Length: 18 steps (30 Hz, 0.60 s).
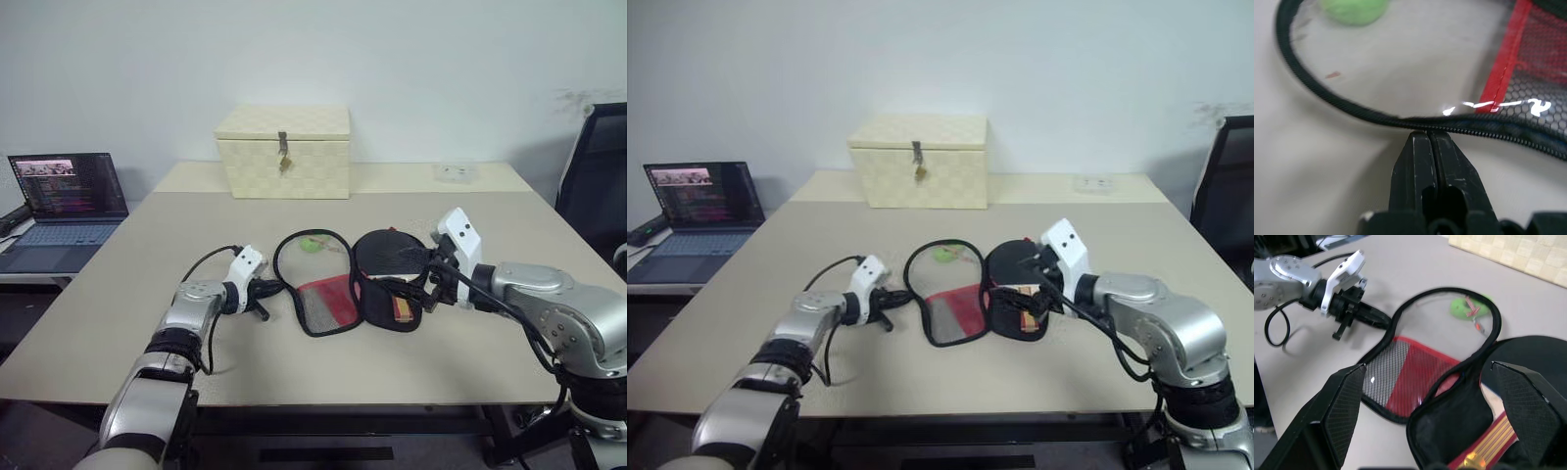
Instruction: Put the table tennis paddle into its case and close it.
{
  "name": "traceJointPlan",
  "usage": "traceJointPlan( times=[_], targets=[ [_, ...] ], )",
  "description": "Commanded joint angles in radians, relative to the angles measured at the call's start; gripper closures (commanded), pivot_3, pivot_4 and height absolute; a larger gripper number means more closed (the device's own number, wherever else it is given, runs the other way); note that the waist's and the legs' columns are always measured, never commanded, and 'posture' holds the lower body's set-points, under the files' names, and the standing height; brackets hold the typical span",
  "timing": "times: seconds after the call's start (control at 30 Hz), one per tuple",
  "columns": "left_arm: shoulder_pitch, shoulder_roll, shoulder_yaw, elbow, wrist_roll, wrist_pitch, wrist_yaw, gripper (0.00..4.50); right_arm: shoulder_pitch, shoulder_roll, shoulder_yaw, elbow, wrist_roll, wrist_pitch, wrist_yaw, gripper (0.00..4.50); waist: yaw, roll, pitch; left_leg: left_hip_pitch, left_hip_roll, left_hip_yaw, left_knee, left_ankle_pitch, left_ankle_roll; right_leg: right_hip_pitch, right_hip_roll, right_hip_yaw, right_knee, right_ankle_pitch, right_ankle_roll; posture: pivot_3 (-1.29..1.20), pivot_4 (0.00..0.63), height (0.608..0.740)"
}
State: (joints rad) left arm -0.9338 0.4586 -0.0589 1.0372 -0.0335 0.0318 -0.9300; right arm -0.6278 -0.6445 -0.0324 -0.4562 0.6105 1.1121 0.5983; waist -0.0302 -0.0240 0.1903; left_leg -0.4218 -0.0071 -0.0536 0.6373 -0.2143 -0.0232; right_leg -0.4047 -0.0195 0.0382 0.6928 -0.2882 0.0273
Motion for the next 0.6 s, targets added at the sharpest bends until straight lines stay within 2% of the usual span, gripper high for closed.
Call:
traceJointPlan(
  times=[0.03,0.2,0.3,0.47,0.6],
  targets=[
    [-0.109,-0.042,0.004,0.036,0.008,-0.045,0.003,4.45,0.016,-0.060,-0.038,-0.002,-0.004,-0.040,0.035,0.00,0.003,-0.001,0.000,-0.002,0.000,0.000,0.002,0.000,0.000,0.000,0.000,-0.002,0.000,0.000,0.000,0.00,0.150,0.740],
    [-0.220,-0.116,-0.003,0.097,0.026,-0.093,-0.003,4.45,0.045,-0.124,-0.078,0.012,0.010,-0.051,0.065,0.00,0.002,-0.001,0.001,-0.005,0.000,0.000,0.004,0.000,0.000,0.000,0.000,-0.003,-0.001,0.001,0.001,0.00,0.150,0.740],
    [-0.325,-0.201,0.007,0.144,0.020,-0.118,0.018,4.45,0.061,-0.150,-0.107,0.024,0.014,-0.049,0.070,0.00,0.003,-0.002,0.001,-0.005,-0.001,0.000,0.005,0.000,0.000,0.000,0.000,-0.004,-0.001,0.000,0.001,0.00,0.150,0.740],
    [-0.443,-0.316,0.026,0.211,0.020,-0.149,0.067,4.45,0.067,-0.160,-0.122,0.047,0.002,-0.045,0.049,0.00,0.000,-0.002,0.001,-0.007,-0.001,0.000,0.006,0.000,0.000,0.000,0.000,-0.003,-0.002,0.001,0.002,0.00,0.150,0.740],
    [-0.479,-0.355,0.025,0.238,0.035,-0.173,0.094,4.45,0.057,-0.155,-0.127,0.065,-0.006,-0.039,0.025,0.00,-0.006,-0.002,0.001,-0.006,-0.001,0.001,0.006,0.000,0.001,-0.001,0.001,-0.002,-0.003,0.001,0.002,0.00,0.150,0.740]
  ],
)
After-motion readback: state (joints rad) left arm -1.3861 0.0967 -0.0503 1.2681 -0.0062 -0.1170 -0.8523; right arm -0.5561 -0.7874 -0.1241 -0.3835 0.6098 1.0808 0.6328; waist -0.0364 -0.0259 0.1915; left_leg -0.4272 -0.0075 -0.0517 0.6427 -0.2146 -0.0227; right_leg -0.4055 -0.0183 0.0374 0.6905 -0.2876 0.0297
